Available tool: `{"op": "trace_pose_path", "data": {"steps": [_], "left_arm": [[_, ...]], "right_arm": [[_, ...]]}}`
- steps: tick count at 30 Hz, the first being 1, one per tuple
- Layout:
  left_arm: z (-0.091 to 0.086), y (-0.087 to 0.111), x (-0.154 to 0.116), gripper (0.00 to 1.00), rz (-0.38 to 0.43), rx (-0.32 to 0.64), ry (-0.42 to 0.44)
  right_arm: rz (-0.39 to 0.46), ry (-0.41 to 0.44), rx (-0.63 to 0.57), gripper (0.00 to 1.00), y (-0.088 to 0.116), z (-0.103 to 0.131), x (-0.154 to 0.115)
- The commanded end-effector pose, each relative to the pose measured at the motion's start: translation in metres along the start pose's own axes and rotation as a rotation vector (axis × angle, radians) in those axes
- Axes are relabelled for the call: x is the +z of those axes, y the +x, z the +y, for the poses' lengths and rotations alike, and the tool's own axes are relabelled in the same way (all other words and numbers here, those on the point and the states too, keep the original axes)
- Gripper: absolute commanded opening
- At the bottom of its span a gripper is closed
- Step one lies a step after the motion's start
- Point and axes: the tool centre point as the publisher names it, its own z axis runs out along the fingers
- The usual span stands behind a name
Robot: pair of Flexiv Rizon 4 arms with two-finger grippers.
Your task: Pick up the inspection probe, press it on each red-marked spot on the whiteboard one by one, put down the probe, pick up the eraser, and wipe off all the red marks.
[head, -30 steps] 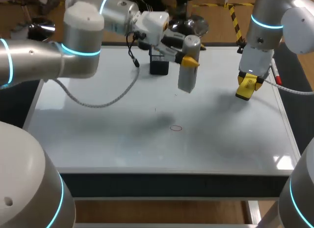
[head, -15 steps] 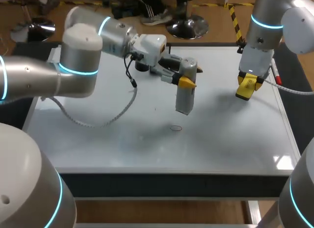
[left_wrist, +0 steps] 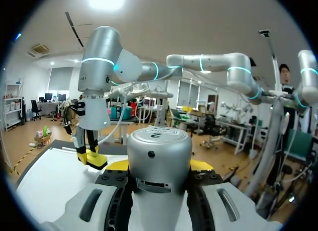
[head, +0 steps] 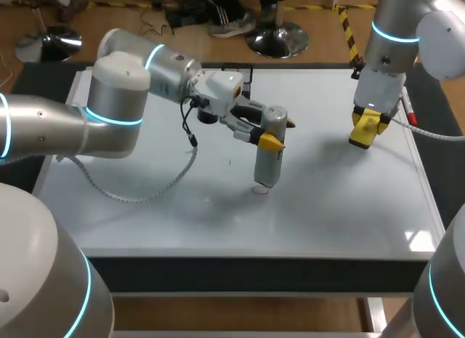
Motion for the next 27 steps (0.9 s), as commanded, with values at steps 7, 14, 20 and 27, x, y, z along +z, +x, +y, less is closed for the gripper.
{"op": "trace_pose_path", "data": {"steps": [7, 14, 20, 27], "left_arm": [[0.013, 0.002, 0.001, 0.0, 0.003, -0.007, 0.017], [0.023, 0.001, -0.001, 0.0, -0.018, -0.014, 0.011], [0.027, -0.001, -0.002, 0.0, -0.018, -0.01, 0.011], [0.032, -0.002, -0.004, 0.0, -0.023, -0.009, 0.012]], "right_arm": [[0.002, 0.001, -0.002, 0.0, 0.0, -0.001, -0.001], [0.002, 0.001, -0.002, 0.0, 0.0, -0.001, -0.001], [0.002, 0.001, -0.002, 0.0, 0.0, -0.001, -0.001], [0.002, 0.001, -0.002, 0.0, 0.0, -0.001, -0.001]]}}
